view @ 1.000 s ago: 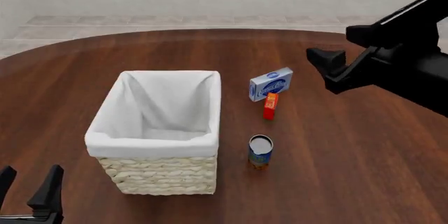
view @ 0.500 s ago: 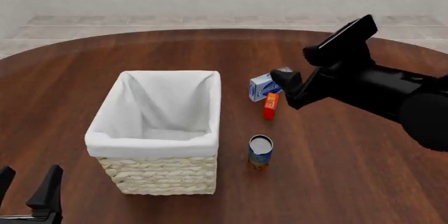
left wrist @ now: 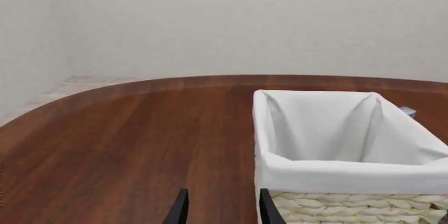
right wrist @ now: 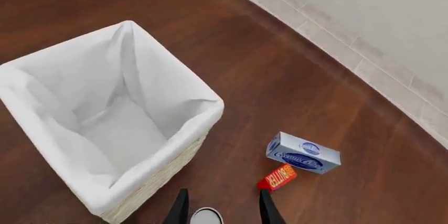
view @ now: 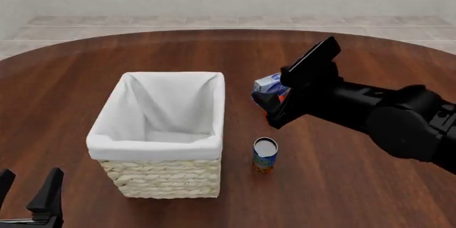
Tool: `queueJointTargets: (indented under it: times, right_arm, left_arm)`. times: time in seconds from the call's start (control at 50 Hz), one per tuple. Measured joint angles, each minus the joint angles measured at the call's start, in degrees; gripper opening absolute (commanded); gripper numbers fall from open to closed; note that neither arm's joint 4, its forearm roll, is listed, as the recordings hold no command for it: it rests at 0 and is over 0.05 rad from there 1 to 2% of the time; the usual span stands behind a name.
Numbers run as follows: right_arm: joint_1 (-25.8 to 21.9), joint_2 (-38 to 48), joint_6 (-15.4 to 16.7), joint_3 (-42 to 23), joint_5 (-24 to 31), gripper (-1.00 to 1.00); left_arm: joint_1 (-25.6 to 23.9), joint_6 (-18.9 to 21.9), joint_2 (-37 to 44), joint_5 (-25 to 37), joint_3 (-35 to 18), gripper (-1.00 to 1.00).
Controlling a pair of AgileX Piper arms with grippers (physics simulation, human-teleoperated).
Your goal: Pick up the alphabet soup and put it in the basket.
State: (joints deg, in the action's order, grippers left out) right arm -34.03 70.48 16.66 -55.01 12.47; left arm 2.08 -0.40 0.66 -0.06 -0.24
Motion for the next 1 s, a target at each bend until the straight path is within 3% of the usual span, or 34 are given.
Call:
queueJointTargets:
  times: [1.0]
  right_arm:
    - [-2.42, 7.22, -3.91, 6.55, -6.44, 1.0]
  left_arm:
    - [-0.36, 0.19, 1.23, -0.52, 0.03, 1.0]
